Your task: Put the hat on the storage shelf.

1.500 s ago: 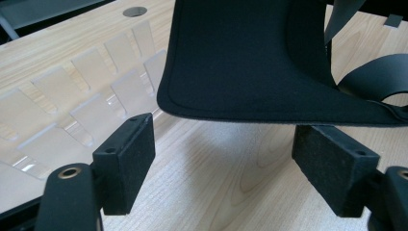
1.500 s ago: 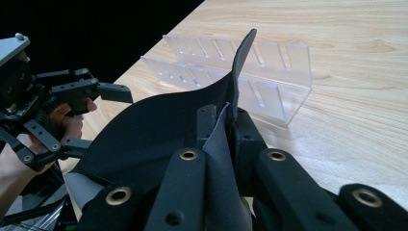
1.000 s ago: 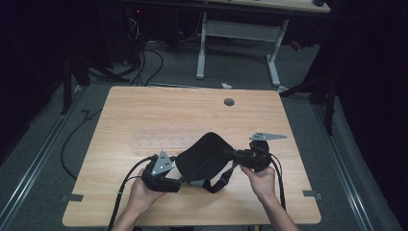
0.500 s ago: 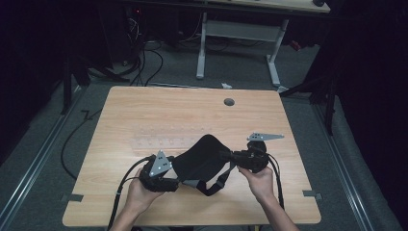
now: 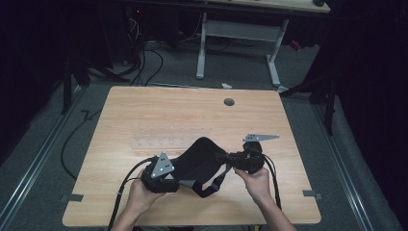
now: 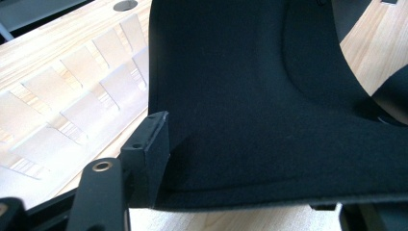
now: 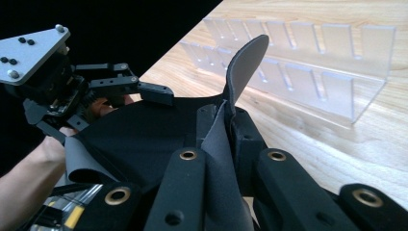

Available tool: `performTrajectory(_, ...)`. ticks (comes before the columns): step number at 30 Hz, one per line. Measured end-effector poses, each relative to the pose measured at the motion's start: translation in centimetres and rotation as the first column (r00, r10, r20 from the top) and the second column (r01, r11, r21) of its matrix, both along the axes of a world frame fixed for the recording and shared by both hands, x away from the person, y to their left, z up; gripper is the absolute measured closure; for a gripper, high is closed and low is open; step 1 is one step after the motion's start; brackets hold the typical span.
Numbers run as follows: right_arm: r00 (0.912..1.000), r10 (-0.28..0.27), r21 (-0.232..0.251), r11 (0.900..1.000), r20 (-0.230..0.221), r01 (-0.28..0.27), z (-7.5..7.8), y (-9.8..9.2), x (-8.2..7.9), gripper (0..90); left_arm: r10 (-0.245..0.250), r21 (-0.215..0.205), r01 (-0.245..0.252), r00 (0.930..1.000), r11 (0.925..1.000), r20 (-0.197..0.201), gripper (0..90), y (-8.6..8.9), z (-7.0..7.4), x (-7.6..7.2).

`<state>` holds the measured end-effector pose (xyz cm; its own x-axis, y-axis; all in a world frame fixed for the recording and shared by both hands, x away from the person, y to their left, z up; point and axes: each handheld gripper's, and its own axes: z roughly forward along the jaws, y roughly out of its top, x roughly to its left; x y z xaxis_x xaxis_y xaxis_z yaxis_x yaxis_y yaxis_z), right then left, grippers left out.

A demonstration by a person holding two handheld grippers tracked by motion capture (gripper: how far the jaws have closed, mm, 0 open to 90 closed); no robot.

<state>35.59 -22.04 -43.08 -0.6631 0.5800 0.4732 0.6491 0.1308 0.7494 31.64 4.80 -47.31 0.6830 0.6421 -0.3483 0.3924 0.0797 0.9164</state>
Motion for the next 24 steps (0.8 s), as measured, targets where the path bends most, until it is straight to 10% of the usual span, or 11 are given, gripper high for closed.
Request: performTrajectory(24, 0.9996, 0.025, 0.038, 0.999, -0.012, -0.025, -0.31, 0.23, 0.07, 79.5, -0.148, 0.005, 0.148, 0.9887, 0.989, -0.024, 74.7, 0.45, 0.74, -0.93)
